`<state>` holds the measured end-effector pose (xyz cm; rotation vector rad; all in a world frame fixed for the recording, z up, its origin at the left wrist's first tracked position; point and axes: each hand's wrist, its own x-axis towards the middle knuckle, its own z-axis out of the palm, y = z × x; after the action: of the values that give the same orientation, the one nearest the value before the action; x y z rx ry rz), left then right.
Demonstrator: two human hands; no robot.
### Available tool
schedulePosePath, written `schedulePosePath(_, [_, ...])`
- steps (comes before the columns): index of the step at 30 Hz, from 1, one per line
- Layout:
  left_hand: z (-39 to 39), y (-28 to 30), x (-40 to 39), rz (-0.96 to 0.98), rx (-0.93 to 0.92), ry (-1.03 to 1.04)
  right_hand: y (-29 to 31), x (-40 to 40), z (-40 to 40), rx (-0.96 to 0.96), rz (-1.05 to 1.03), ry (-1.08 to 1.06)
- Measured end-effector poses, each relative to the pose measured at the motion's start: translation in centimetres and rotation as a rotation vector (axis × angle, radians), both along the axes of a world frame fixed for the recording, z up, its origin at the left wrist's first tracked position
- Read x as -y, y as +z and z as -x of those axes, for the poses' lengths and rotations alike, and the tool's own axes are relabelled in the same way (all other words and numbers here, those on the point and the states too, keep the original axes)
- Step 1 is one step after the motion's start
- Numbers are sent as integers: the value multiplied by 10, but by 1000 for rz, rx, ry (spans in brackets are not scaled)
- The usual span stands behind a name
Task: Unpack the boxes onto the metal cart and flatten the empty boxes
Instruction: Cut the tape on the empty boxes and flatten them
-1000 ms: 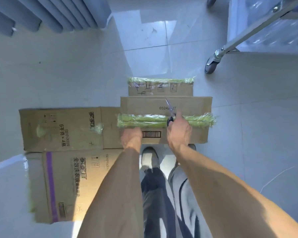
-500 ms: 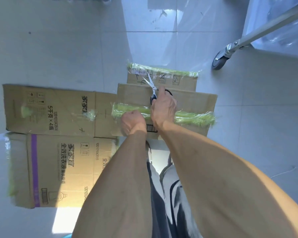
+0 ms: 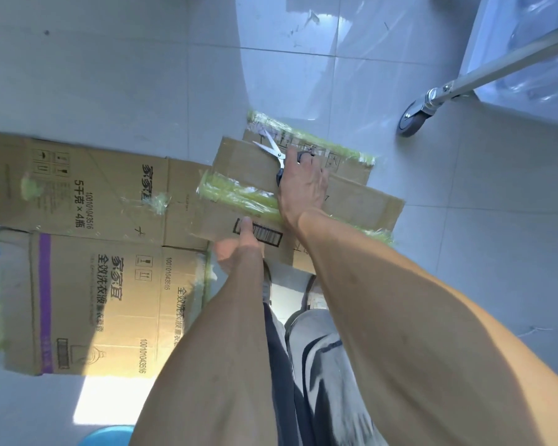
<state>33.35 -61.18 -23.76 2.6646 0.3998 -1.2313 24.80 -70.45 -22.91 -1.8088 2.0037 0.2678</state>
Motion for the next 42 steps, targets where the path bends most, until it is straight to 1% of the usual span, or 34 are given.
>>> schedulePosePath(4, [-2, 29, 20, 66, 160, -218, 23, 5, 14, 33, 72, -60])
schedulePosePath(6, [2, 48, 32, 123, 220, -264, 40, 19, 15, 67, 106, -96])
schedulePosePath(10, [10, 85, 72, 366, 283, -293, 81, 50, 23, 59, 119, -215])
schedulePosePath(12, [10, 97, 95, 411, 330, -370, 99, 57, 34, 44, 118, -305])
schedulePosePath(14, [11, 110, 114, 438, 372, -498, 112, 54, 45, 67, 111, -441])
schedulePosePath(16, [16, 122, 128, 495, 377, -600, 118, 40, 51, 95, 86, -594])
schedulePosePath(20, [35, 141, 140, 500, 373, -898, 124, -9, 52, 201, -61, -979])
schedulePosePath(24, [62, 137, 139, 569, 296, -1247, 108, -57, 44, 474, -190, -1498])
schedulePosePath(26, [75, 125, 139, 576, 238, -1443, 93, -77, 34, 657, -257, -1685])
schedulePosePath(27, [81, 120, 140, 551, 208, -1542, 85, -86, 29, 726, -288, -1730])
schedulePosePath(28, [90, 113, 136, 503, 171, -1646, 75, -94, 29, 759, -314, -1754])
schedulePosePath(30, [105, 101, 122, 357, 115, -1792, 56, -110, 36, 729, -342, -1749])
schedulePosePath(32, [118, 89, 98, 217, 76, -1821, 52, -117, 54, 639, -294, -1707])
schedulePosePath(34, [127, 76, 66, 121, 30, -1800, 54, -123, 80, 530, -235, -1601])
schedulePosePath(36, [133, 67, 39, 101, 91, -1778, 60, -126, 106, 413, -194, -1526])
schedulePosePath(38, [142, 66, 24, 149, 183, -1817, 65, -125, 128, 289, -167, -1454])
schedulePosePath(39, [146, 67, 21, 182, 180, -1849, 65, -124, 136, 246, -158, -1421])
schedulePosePath(42, [164, 63, 21, 199, -3, -1959, 57, -118, 157, 192, -114, -1397])
